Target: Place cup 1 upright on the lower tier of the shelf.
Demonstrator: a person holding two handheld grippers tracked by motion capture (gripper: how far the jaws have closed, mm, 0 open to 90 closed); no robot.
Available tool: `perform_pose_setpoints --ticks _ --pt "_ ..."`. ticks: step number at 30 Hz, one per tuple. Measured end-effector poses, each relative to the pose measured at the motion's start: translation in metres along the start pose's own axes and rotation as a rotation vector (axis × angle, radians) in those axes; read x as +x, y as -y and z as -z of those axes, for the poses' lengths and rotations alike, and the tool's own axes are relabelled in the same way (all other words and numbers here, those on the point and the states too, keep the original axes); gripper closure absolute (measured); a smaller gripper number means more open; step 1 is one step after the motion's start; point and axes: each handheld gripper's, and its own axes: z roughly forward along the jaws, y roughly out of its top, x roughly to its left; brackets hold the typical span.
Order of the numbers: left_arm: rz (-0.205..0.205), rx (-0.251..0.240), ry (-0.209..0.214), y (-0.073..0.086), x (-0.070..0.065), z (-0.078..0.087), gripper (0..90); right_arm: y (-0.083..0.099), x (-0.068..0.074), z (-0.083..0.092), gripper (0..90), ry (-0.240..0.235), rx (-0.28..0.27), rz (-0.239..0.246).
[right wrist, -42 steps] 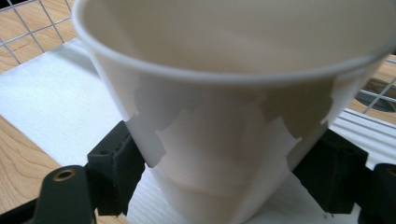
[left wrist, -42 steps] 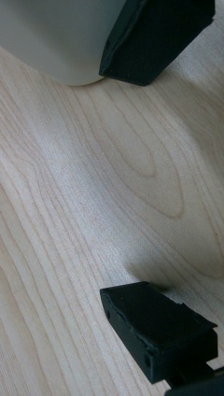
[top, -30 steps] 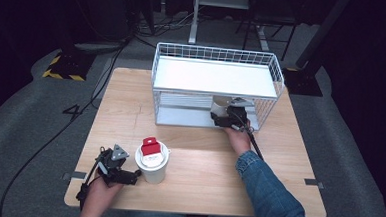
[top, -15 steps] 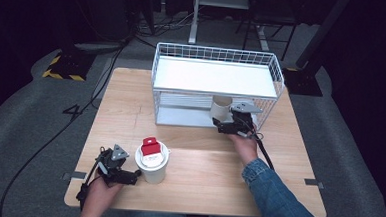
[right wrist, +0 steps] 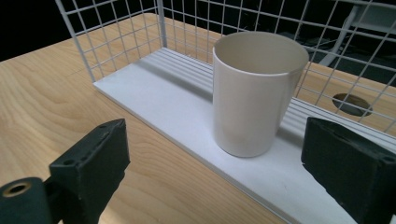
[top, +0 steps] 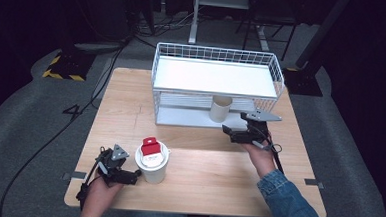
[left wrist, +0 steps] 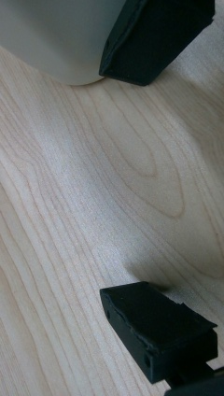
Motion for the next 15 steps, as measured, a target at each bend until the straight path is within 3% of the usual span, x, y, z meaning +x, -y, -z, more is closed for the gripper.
perform_pose_setpoints --ticks 6,15 --pt "0.000 0.001 0.000 0.000 0.000 0.000 0.3 0.004 -0.002 0.020 8.8 -0.022 0.022 0.021" --pt "-0.002 0.002 0.001 0.000 0.000 0.000 0.3 0.025 -0.009 0.055 13.1 -0.060 0.060 0.026"
